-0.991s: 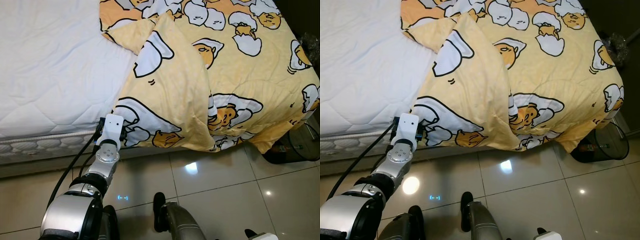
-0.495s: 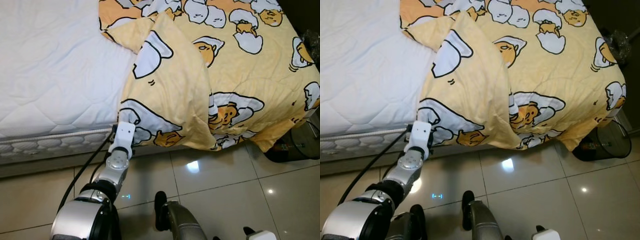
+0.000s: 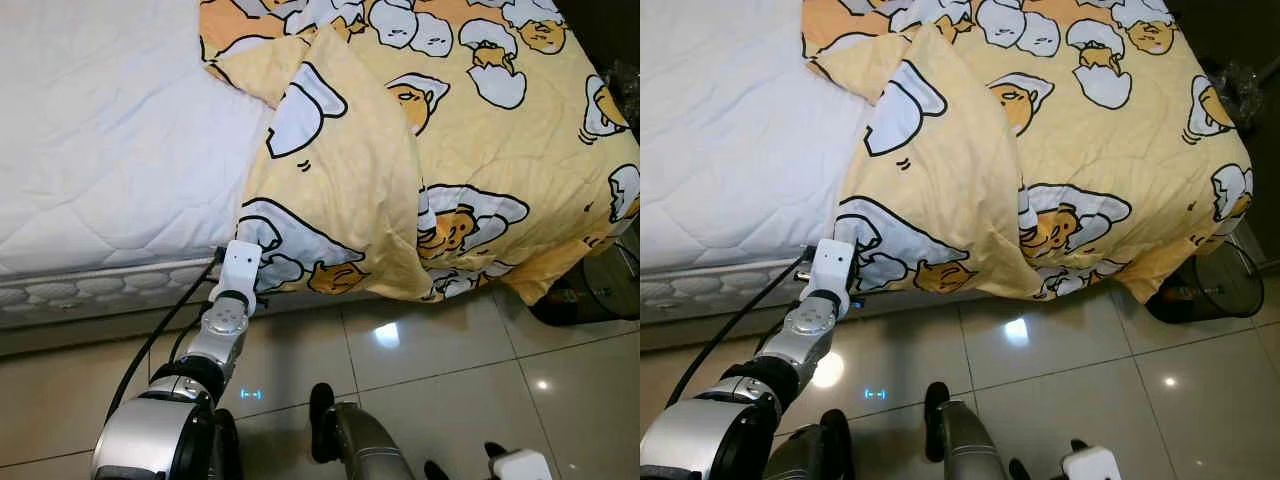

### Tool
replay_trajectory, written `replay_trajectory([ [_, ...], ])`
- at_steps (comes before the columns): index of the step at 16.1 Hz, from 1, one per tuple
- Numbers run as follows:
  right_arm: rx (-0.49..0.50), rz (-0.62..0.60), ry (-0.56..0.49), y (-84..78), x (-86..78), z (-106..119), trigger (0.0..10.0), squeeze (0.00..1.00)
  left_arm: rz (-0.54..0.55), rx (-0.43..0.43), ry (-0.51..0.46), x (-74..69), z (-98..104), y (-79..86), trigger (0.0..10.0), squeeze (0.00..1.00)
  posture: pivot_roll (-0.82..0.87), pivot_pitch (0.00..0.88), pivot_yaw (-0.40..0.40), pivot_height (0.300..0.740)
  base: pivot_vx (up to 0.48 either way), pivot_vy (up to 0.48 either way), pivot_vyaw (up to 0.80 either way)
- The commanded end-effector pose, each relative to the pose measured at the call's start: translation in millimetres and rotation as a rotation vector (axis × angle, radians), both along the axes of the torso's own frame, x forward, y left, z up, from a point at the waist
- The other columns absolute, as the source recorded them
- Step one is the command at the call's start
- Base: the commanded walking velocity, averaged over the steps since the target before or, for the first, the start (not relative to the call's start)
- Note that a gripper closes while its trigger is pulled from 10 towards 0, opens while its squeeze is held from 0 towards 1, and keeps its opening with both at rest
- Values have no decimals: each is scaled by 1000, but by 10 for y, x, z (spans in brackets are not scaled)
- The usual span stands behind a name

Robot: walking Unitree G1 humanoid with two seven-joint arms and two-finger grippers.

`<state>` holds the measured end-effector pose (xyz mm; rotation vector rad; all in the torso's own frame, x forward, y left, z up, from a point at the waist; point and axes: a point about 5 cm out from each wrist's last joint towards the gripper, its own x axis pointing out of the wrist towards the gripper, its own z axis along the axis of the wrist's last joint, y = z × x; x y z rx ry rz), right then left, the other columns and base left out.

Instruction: Clean up the room

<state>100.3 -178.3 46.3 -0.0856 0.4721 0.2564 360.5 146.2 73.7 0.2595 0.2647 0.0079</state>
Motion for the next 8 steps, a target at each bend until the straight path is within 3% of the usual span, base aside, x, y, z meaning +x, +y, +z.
replay_trajectory([
  [1,-24,-25,43,-67,-88,-48,10000,0,-21,-7,51,-67,-117,-49,0,0,-262,385,-161,710,0,0,0],
  [5,-28,-26,36,-88,-67,-43,10000,0,-56,42,48,-67,-114,-45,0,0,-260,375,-159,710,0,0,0],
  [7,2,-70,-25,-123,83,16,10000,0,-66,63,26,-65,-96,11,0,0,-223,335,-133,710,0,0,0],
  [8,13,-97,-62,-167,237,23,10000,0,-73,51,16,-56,-74,45,0,0,-215,312,-111,710,0,0,0],
])
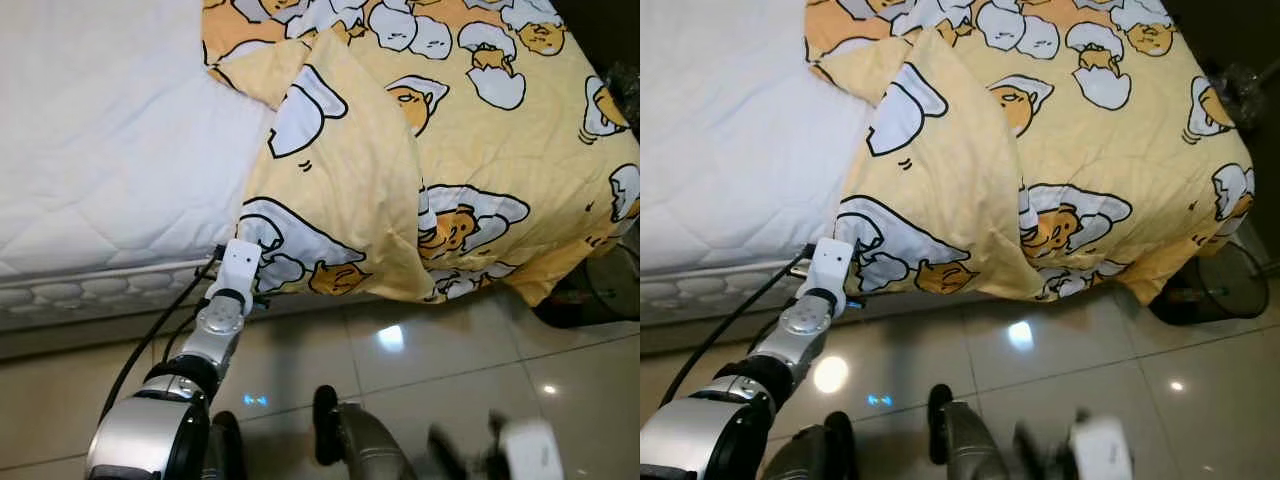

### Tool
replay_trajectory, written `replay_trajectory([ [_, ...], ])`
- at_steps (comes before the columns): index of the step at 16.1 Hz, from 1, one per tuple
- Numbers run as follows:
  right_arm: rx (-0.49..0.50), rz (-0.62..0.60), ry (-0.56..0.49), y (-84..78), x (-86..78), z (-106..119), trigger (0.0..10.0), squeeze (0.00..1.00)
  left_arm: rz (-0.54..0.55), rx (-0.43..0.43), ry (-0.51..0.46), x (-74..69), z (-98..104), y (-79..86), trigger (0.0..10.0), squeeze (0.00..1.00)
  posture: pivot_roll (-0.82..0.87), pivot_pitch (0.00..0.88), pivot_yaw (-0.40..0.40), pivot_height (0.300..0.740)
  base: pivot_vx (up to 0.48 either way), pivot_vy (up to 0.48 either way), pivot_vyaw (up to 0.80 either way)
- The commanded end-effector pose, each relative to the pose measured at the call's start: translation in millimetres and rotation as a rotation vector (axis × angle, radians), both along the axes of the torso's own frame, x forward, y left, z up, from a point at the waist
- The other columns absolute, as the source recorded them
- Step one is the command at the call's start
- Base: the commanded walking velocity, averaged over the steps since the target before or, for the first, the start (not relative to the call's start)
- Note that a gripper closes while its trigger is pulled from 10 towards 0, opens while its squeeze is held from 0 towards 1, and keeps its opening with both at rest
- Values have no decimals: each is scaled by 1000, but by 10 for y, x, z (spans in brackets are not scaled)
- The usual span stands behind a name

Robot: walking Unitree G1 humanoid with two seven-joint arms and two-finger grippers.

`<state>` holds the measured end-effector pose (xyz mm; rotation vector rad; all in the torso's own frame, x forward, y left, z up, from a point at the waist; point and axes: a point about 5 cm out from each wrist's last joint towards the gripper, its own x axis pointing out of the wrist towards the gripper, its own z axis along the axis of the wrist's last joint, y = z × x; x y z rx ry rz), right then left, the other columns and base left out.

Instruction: Clean up the room

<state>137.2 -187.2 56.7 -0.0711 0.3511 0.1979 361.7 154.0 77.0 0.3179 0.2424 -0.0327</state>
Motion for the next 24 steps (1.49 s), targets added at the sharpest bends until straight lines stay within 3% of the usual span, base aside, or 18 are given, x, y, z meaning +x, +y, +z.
replay_trajectory([
  [1,0,-45,48,-86,-61,-91,10000,0,-32,-7,33,-65,-103,-33,0,0,-209,290,-98,710,0,0,0],
  [2,5,-57,23,-86,51,-96,10000,0,-52,-13,41,-61,-99,-38,3804,0,-181,249,-80,710,0,0,0],
  [3,8,-59,12,-79,99,-101,10000,0,-66,-9,36,-49,-80,-53,10000,0,-170,235,-74,710,0,0,0],
  [5,22,-60,-14,-39,256,-143,10000,0,-117,-11,21,-29,-40,-122,10000,0,-124,168,-34,710,0,0,0],
  [9,74,-101,-111,4,630,-97,10000,0,-204,-124,18,-151,-159,-229,10000,0,-88,79,29,710,0,0,0],
  [14,79,-138,-116,-57,700,-199,10000,0,-275,-223,-11,-388,-339,-302,10000,0,-34,14,51,710,0,0,0],
  [18,90,-101,-133,-1,800,-197,10000,0,-291,-222,6,-424,-374,-268,10000,0,-28,10,47,710,0,0,0],
  [24,60,-74,-103,-50,752,-283,10000,0,-593,-43,202,-613,-603,-300,10000,0,-38,6,41,710,0,0,0],
])
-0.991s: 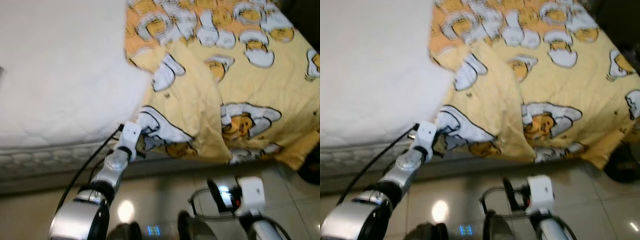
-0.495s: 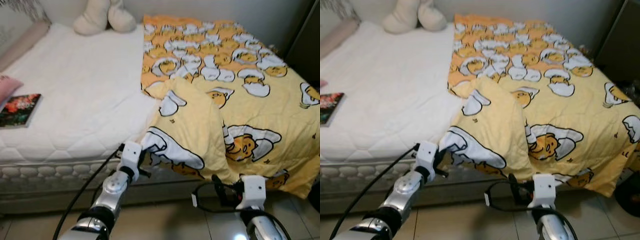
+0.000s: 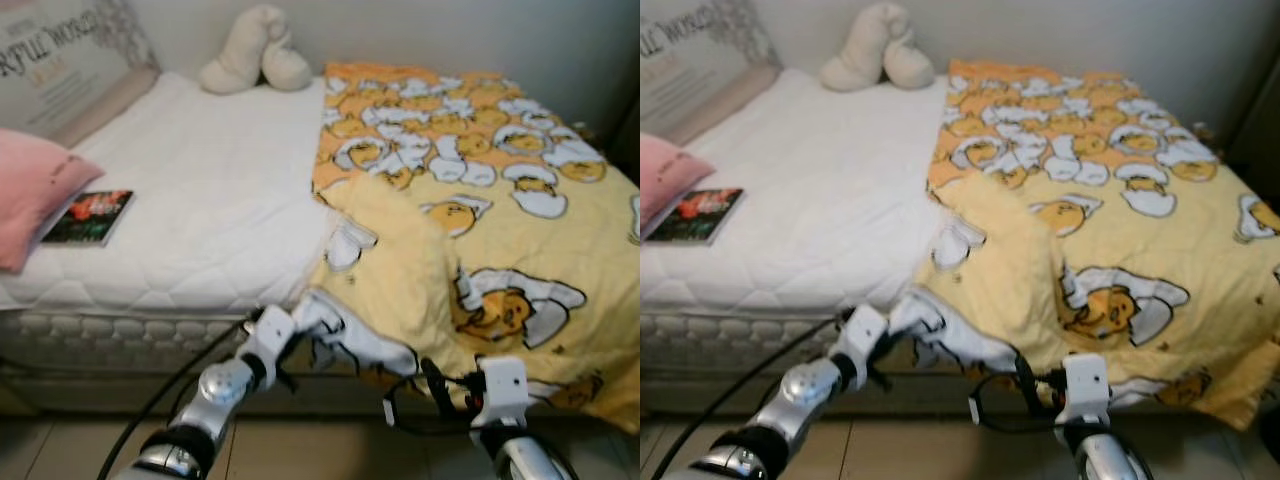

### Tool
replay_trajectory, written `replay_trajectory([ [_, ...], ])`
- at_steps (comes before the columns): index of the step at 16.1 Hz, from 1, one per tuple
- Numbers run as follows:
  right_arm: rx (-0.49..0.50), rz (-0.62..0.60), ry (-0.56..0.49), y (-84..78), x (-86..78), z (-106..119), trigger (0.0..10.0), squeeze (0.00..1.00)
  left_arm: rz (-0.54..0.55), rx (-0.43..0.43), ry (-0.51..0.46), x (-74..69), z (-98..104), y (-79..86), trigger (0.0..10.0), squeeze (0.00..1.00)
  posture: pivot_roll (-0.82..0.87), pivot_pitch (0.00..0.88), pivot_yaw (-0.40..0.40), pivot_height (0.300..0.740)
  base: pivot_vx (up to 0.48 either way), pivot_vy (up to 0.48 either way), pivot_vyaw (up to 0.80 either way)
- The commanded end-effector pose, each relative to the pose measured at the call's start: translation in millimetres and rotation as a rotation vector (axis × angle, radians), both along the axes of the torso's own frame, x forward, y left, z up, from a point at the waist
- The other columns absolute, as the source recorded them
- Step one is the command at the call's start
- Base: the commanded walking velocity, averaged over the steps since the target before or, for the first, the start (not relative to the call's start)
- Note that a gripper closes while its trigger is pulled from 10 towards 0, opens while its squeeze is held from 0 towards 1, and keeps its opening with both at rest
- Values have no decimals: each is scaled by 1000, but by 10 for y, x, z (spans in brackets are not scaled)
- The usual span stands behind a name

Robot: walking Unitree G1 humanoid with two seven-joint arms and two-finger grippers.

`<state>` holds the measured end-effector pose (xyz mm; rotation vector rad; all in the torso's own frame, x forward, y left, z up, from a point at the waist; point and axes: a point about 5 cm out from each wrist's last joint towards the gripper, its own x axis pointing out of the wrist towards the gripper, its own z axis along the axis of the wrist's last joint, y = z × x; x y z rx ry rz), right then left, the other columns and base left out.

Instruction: Clean up the room

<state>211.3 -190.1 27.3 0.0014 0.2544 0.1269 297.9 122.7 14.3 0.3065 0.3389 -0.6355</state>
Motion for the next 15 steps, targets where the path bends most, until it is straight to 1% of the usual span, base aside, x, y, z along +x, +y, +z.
replay_trajectory([
  [1,-12,8,-10,-24,14,9,10000,0,-57,37,34,-19,-27,13,10000,0,-40,8,42,710,0,0,0],
  [2,-13,10,-9,-28,14,5,10000,0,-85,46,59,-56,-65,3,10000,0,-43,11,45,710,0,0,0],
  [4,-15,14,-4,-38,-1,-12,10000,0,-177,84,157,-228,-228,-26,10000,0,-49,18,46,710,0,0,0],
  [5,-17,21,2,-30,-19,-20,10000,0,-210,131,238,-383,-378,13,10000,0,-56,23,46,710,0,0,0],
  [6,-19,27,4,-23,-30,-23,10000,0,-225,155,291,-485,-466,53,10000,0,-61,26,44,710,0,0,0],
  [7,-20,28,5,-21,-35,-23,10000,0,-230,158,315,-529,-501,71,10000,0,-62,27,44,710,0,0,0],
  [8,-20,32,8,-20,-48,-29,10000,0,-279,160,367,-674,-588,86,10000,0,-62,29,42,710,0,0,0],
  [9,-22,35,10,-21,-60,-33,10000,0,-328,181,380,-776,-642,89,10000,0,-64,35,43,710,0,0,0],
  [10,-22,36,13,-25,-73,-39,10000,0,-295,147,388,-791,-653,74,10000,0,-59,35,37,710,0,0,0],
  [11,-22,36,15,-26,-76,-43,10000,0,-290,136,387,-784,-648,53,10000,0,-56,37,34,710,0,0,0],
  [12,-22,44,21,-15,-77,-54,10000,0,-301,138,380,-777,-642,27,10000,0,-55,37,33,710,0,0,0],
  [13,-27,58,25,-1,-76,-61,10000,0,-320,140,394,-789,-648,13,10000,0,-54,36,32,710,0,0,0],
  [14,-28,64,26,6,-78,-61,10000,0,-350,135,431,-831,-669,9,10000,0,-56,37,31,710,0,0,0],
  [15,-28,65,27,2,-77,-61,10000,0,-385,123,512,-945,-731,22,10000,0,-56,38,30,710,0,0,0],
])
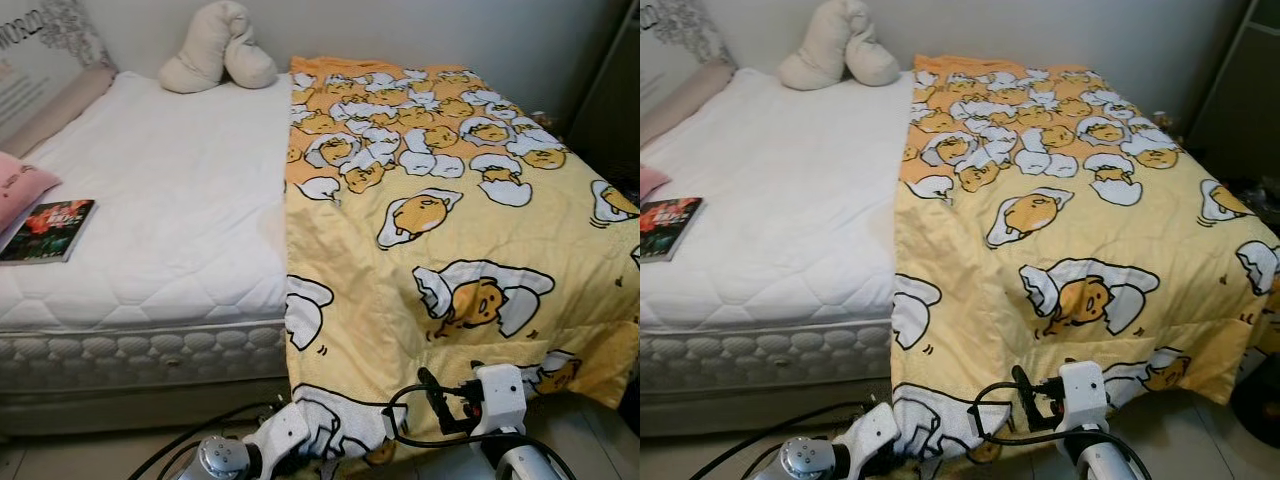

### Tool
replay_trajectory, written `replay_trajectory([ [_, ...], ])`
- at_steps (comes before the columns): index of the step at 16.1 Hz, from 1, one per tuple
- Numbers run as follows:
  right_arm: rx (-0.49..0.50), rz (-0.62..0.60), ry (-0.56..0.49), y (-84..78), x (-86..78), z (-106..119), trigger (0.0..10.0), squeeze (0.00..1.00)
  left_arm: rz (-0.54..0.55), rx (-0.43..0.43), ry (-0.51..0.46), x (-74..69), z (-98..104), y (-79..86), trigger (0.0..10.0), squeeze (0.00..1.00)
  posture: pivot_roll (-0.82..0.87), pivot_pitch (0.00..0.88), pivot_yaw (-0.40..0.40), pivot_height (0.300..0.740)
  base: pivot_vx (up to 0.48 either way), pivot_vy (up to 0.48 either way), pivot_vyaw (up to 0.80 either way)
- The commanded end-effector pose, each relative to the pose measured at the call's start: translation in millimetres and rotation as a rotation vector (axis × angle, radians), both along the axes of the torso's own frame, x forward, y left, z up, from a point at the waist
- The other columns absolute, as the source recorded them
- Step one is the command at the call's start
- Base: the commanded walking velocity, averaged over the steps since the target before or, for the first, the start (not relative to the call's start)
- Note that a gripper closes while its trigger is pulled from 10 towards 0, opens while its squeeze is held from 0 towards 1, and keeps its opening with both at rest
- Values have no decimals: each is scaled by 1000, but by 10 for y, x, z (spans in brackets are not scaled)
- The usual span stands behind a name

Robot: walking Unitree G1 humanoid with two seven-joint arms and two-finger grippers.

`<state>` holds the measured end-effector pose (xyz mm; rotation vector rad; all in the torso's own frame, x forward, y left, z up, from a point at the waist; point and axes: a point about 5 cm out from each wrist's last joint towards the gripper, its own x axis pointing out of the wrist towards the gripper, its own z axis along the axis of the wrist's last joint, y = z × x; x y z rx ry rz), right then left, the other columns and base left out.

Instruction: Clean up the room

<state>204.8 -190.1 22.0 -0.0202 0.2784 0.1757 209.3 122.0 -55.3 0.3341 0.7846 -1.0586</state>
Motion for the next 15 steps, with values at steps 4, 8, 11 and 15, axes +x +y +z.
replay_trajectory([
  [4,-11,27,21,-2,-42,-28,10000,0,13,-214,201,-128,0,-238,10000,0,-53,45,21,710,0,0,0],
  [8,-18,57,34,22,-54,-43,10000,0,-151,-198,168,-257,-3,-667,10000,0,-54,55,10,710,0,0,0],
  [11,-23,68,39,16,-52,-45,10000,0,-263,-230,244,-480,-13,-976,10000,0,-55,57,6,710,0,0,0],
  [15,-27,70,41,19,-39,-56,10000,0,-224,-238,203,-901,-34,-1500,10000,0,-44,53,5,710,0,0,0],
])
